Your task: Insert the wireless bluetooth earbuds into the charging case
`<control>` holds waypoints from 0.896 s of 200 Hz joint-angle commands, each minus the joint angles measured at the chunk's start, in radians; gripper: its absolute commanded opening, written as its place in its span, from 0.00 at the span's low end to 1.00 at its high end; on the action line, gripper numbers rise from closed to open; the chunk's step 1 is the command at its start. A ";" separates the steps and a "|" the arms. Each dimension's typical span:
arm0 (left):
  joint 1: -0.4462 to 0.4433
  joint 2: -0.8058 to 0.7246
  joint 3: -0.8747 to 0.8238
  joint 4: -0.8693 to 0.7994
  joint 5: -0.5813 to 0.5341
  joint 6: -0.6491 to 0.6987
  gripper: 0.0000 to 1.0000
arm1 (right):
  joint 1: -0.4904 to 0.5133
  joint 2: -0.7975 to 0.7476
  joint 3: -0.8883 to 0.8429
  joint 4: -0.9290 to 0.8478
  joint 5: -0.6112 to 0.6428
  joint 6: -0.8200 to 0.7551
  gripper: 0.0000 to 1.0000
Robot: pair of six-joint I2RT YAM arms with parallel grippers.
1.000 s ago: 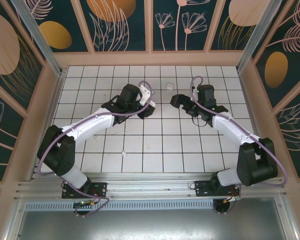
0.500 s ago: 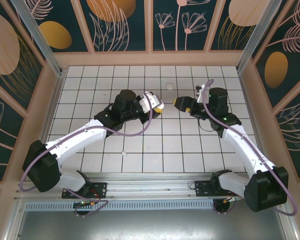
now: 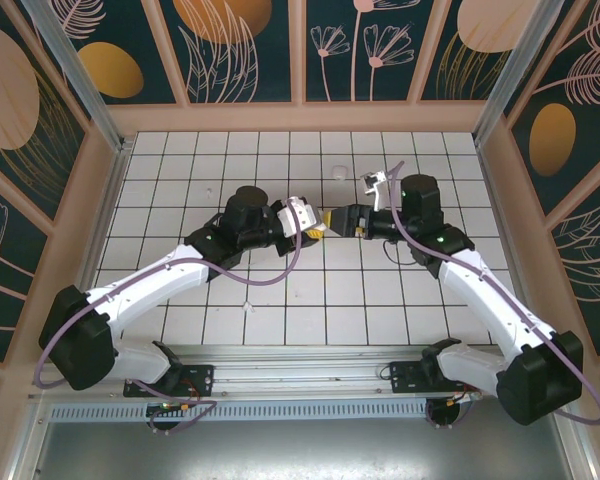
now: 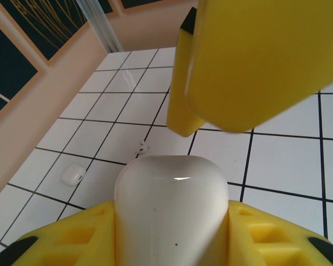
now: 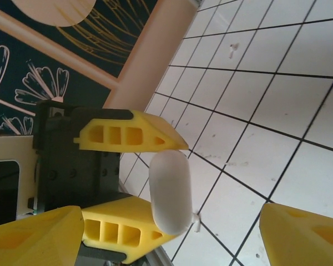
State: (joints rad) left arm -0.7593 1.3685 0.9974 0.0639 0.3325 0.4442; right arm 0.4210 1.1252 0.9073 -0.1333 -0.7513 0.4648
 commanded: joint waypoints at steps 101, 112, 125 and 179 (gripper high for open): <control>0.000 -0.046 -0.006 -0.006 0.034 0.011 0.35 | 0.059 0.096 0.046 0.032 -0.063 -0.028 0.59; 0.000 -0.042 -0.008 -0.007 0.033 0.011 0.38 | 0.059 0.096 0.041 0.035 -0.056 -0.025 0.52; 0.001 -0.040 -0.006 -0.009 0.028 0.006 0.40 | 0.058 0.098 0.035 0.037 -0.053 -0.023 0.45; 0.000 -0.037 -0.007 -0.010 0.022 -0.001 0.46 | 0.062 0.093 0.001 0.119 -0.066 0.008 0.24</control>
State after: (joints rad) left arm -0.7582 1.3312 0.9928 0.0422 0.3313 0.4435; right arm 0.4847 1.2175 0.9245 -0.0856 -0.8173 0.4541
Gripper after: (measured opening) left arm 0.450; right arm 0.255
